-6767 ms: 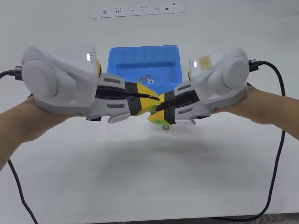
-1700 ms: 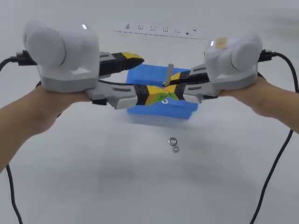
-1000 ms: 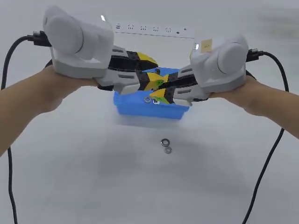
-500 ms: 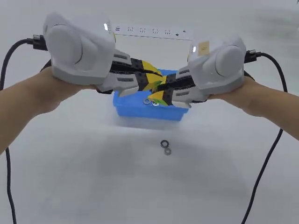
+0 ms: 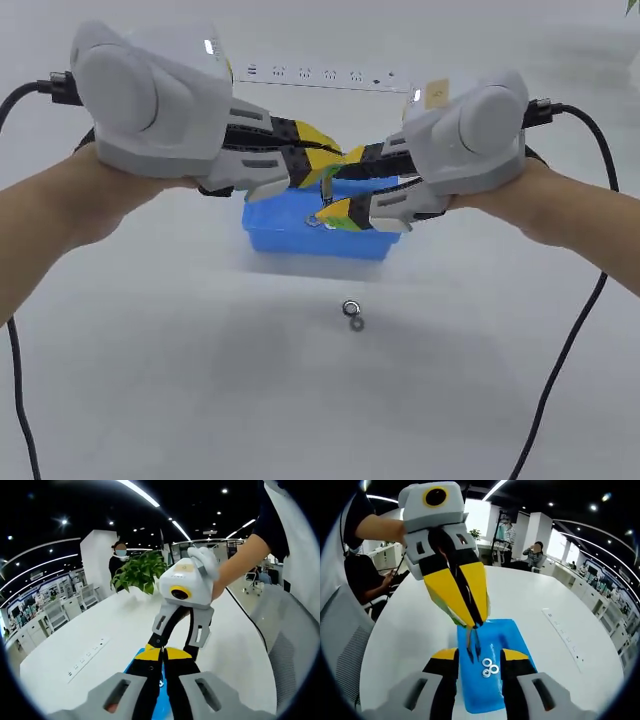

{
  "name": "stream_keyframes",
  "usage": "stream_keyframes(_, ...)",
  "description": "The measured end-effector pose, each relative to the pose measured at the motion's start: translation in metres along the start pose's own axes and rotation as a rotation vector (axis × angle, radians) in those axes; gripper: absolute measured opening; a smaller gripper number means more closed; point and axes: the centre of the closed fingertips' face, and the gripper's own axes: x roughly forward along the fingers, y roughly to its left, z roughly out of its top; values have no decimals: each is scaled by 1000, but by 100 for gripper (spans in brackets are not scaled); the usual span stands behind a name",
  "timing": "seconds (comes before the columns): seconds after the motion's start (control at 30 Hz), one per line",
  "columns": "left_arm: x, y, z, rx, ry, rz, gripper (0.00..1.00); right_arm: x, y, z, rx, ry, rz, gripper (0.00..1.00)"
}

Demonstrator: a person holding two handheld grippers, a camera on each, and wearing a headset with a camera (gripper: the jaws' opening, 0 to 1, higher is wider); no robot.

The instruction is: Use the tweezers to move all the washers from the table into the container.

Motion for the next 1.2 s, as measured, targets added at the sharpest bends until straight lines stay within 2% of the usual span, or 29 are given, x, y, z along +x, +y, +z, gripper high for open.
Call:
stream_keyframes(0.1, -3, -6, 3, 5, 1, 2, 4, -4, 2, -2, -4, 2, -11, 42)
stream_keyframes(0.3, -12, -9, 9, -6, -14, 31, 4, -18, 7, -1, 13, -16, -38, 53)
stream_keyframes(0.47, -17, -17, 17, -3, -29, 39, 4, -33, 13, 3, 74, -53, -54, 64)
stream_keyframes(0.57, -19, -24, 21, 12, -24, 35, 4, -43, 12, 0, 72, -60, -110, 64)
stream_keyframes(0.6, -20, -25, 22, 20, -22, 33, 4, -46, 14, -2, 79, -59, -111, 64)
stream_keyframes(0.73, -27, -28, 28, 31, -26, 40, 4, -64, 18, -10, 144, -87, -155, 67)
stream_keyframes(0.77, -29, -29, 31, 31, -31, 43, 4, -71, 15, -14, 144, -91, -195, 67)
stream_keyframes(0.83, -31, -31, 33, 33, -36, 47, 4, -82, 17, -19, 183, -106, -216, 68)
stream_keyframes(0.93, -32, -36, 32, 30, -32, 46, 4, -95, 19, -25, 264, -143, -243, 69)
stream_keyframes(1.1, -32, -48, 26, 12, -20, 43, 4, -112, 26, -39, 327, -166, -273, 69)
stream_keyframes(1.2, -30, -54, 22, -8, -16, 42, 4, -119, 35, -46, 344, -160, -279, 69)
